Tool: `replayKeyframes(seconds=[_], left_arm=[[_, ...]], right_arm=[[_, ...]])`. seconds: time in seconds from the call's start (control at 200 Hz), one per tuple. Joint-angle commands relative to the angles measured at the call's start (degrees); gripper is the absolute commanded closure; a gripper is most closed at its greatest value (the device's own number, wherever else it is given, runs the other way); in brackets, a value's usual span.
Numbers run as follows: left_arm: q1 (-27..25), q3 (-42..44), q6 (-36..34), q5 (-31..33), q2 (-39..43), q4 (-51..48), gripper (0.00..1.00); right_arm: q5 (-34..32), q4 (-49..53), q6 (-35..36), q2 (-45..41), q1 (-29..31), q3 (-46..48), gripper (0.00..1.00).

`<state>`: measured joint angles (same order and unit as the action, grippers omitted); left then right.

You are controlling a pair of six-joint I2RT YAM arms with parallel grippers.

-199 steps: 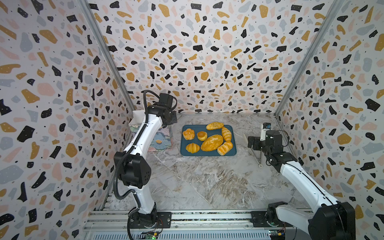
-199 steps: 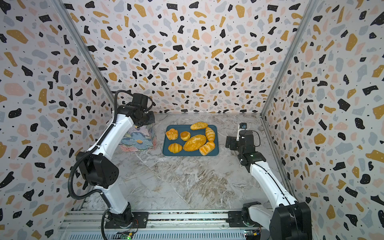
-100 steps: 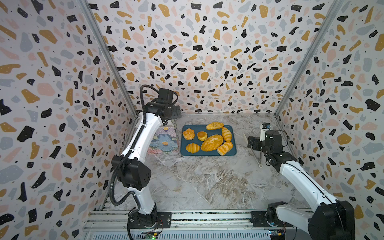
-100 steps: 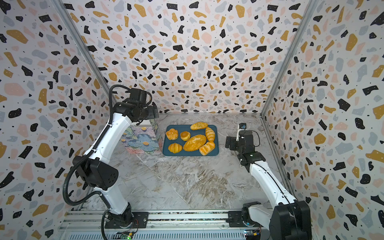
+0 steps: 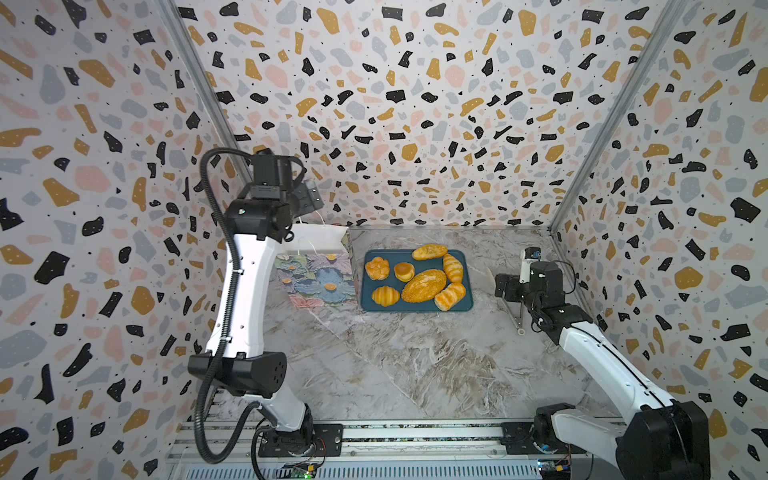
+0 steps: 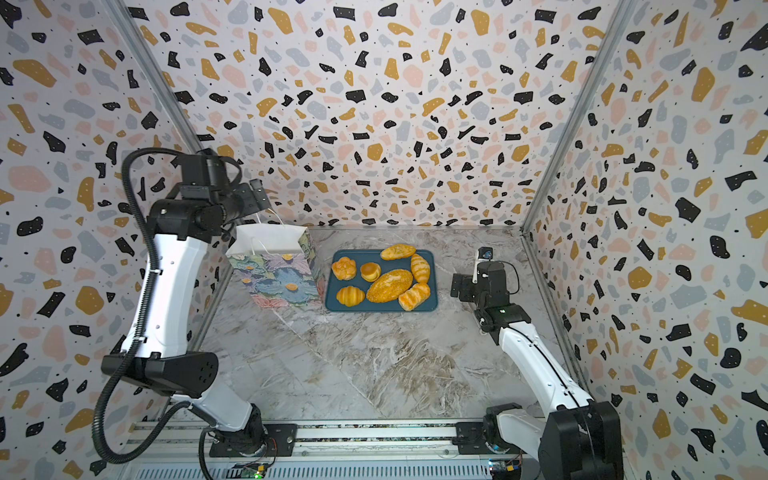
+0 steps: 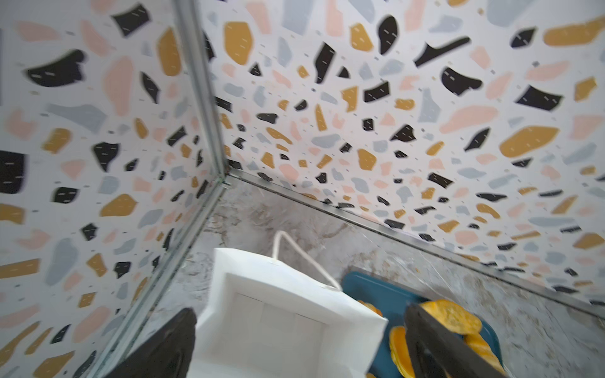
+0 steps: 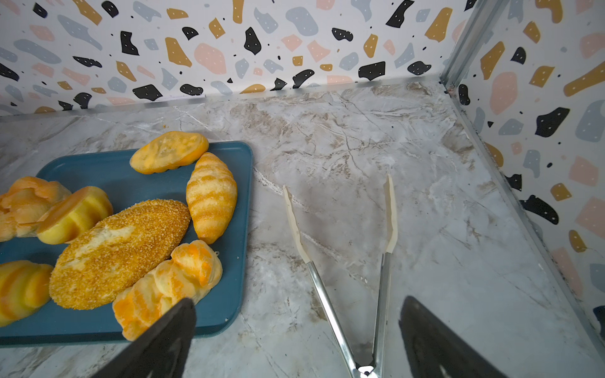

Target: Place the fake bread into the paper bag

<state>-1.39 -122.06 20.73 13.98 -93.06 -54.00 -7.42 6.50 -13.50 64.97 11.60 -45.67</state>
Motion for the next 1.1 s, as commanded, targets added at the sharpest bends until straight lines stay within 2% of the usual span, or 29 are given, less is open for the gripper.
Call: replayKeyframes(seconds=[0.0, 0.105, 0.18, 0.3, 0.516, 0.646, 0.836, 0.951, 1.096], left_arm=[[7.1, 5.7, -0.6, -2.1, 3.0, 4.0, 0.01], [12.6, 14.2, -0.2, -7.0, 5.9, 9.5, 0.01], [14.6, 20.0, -0.4, -11.6, 7.0, 13.8, 0.01], [15.8, 24.7, -1.4, -17.1, 6.1, 16.8, 0.0], [16.1, 28.3, -3.9, -24.6, 4.5, 20.8, 0.01], [16.2, 29.6, -5.9, -23.0, 5.1, 21.9, 0.01], [16.1, 31.5, -8.0, -22.2, 5.5, 22.2, 0.14], [16.2, 33.0, -8.9, -22.5, 5.6, 22.2, 0.19], [16.2, 33.8, -9.5, -22.3, 5.5, 22.6, 0.27]], right_arm=[[-1.8, 3.1, -1.1, 0.2, 0.2, -1.3, 0.01], [-2.6, 5.2, -1.0, 1.0, 0.2, -1.7, 0.01], [-3.2, 6.7, -0.8, 1.2, 0.2, -1.9, 0.01], [-3.7, 8.1, -0.8, 0.5, 0.2, -1.4, 0.01], [-1.9, 9.7, -0.5, 0.1, 0.1, -1.4, 0.01], [-2.3, 12.5, 0.3, 1.5, 0.1, -3.4, 0.01], [-0.7, 13.8, -0.3, 2.7, 0.1, -4.3, 0.01], [2.0, 14.7, -1.3, 3.0, 0.1, -4.7, 0.01], [2.2, 15.3, -2.1, 2.6, 0.1, -4.6, 0.01]])
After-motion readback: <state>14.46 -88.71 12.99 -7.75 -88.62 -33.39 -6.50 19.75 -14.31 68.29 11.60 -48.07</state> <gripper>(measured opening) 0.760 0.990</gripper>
